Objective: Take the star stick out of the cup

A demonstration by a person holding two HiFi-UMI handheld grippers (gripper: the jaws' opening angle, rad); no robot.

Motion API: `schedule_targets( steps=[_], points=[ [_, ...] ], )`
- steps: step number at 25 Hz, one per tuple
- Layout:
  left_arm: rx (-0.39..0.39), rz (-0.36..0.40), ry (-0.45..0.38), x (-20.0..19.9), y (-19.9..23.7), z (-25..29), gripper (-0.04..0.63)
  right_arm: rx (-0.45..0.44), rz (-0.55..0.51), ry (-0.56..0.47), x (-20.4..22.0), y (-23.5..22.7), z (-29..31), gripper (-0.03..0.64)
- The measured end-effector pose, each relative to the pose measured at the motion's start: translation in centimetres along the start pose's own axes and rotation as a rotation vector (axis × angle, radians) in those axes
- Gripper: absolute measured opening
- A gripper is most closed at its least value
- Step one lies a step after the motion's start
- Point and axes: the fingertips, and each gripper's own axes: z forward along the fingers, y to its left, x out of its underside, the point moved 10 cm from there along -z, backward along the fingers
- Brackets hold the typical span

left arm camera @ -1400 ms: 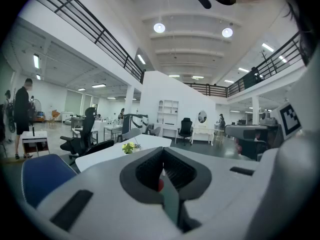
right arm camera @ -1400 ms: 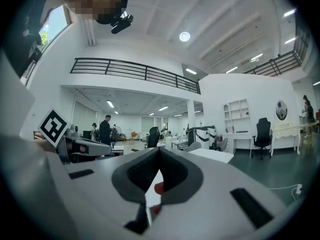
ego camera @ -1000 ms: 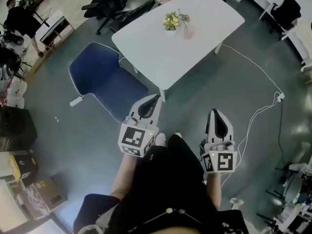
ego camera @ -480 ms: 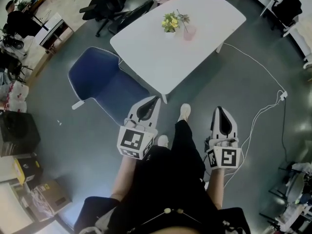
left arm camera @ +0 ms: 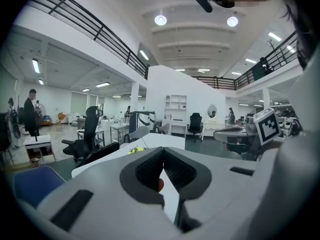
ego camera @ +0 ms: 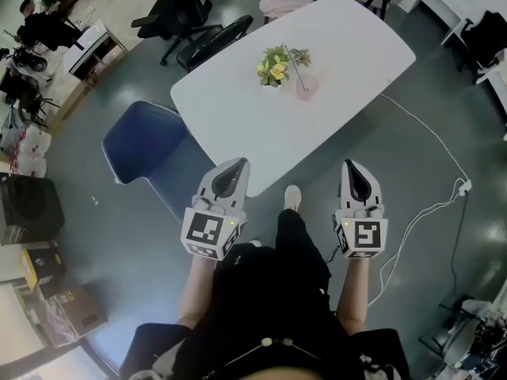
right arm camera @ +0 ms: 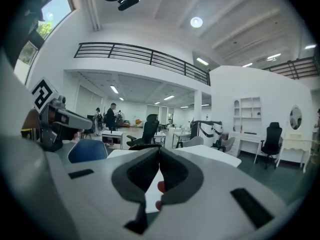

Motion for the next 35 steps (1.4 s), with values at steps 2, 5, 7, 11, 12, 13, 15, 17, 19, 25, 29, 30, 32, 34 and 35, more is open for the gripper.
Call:
schedule_targets(
  steps=[2, 5, 7, 11, 12, 13, 15, 17, 19, 25, 29, 30, 32, 34, 35],
  points=[
    [-0.018, -0.017, -0.006, -1.1, 0.2, 3.1, 0.005, -0.072, 0.011, 0.036, 0.1, -2.5, 3.8, 0.005],
    [-0.061, -0.085, -0.059, -2.2, 0.4, 6.5, 0.005, -0.184, 0.020, 0.102, 0.7, -5.8, 9.6, 0.057],
    [-0.081, -0.112, -0.074, -2.6, 0.5, 7.9, 0.005, -0.229, -0.002, 0.127, 0.9, -7.3, 13.2, 0.054],
    [-0.146, -0.147, -0.057, -2.1, 1.2, 9.7, 0.005, -0.282, -0.074, 0.175, 1.4, -8.7, 19.6, 0.055],
    [-0.154, -0.164, -0.055, -1.8, 1.6, 10.1, 0.005, -0.291, -0.088, 0.191, 1.7, -8.7, 21.0, 0.057],
    [-0.158, -0.180, -0.053, -1.5, 2.1, 10.4, 0.005, -0.302, -0.099, 0.205, 2.0, -8.6, 22.2, 0.060],
    [-0.156, -0.199, -0.052, -1.1, 3.1, 11.3, 0.005, -0.324, -0.114, 0.222, 2.2, -8.3, 24.2, 0.063],
    [-0.141, -0.199, -0.052, -1.2, 4.0, 12.4, 0.005, -0.341, -0.119, 0.231, 2.2, -7.8, 25.9, 0.066],
    [-0.107, -0.199, -0.050, -1.4, 4.8, 13.5, 0.026, -0.346, -0.121, 0.246, 2.3, -7.3, 27.2, 0.071],
    [-0.024, -0.172, -0.057, -2.7, 6.6, 16.6, 0.087, -0.337, -0.103, 0.287, 3.2, -6.7, 31.4, 0.078],
    [-0.016, -0.153, -0.055, -3.1, 7.3, 17.9, 0.087, -0.352, -0.109, 0.347, 4.5, -6.5, 35.0, 0.080],
    [-0.019, -0.155, -0.053, -3.1, 7.4, 18.0, 0.087, -0.358, -0.119, 0.362, 4.8, -6.5, 35.7, 0.081],
    [-0.027, -0.168, -0.047, -3.0, 7.6, 18.1, 0.087, -0.373, -0.134, 0.388, 5.2, -6.3, 37.0, 0.086],
    [-0.036, -0.185, -0.041, -2.7, 7.9, 18.1, 0.087, -0.386, -0.147, 0.411, 5.6, -6.1, 38.0, 0.091],
    [-0.042, -0.191, -0.038, -2.5, 8.0, 18.1, 0.087, -0.392, -0.156, 0.422, 5.8, -6.0, 38.5, 0.091]
  ],
)
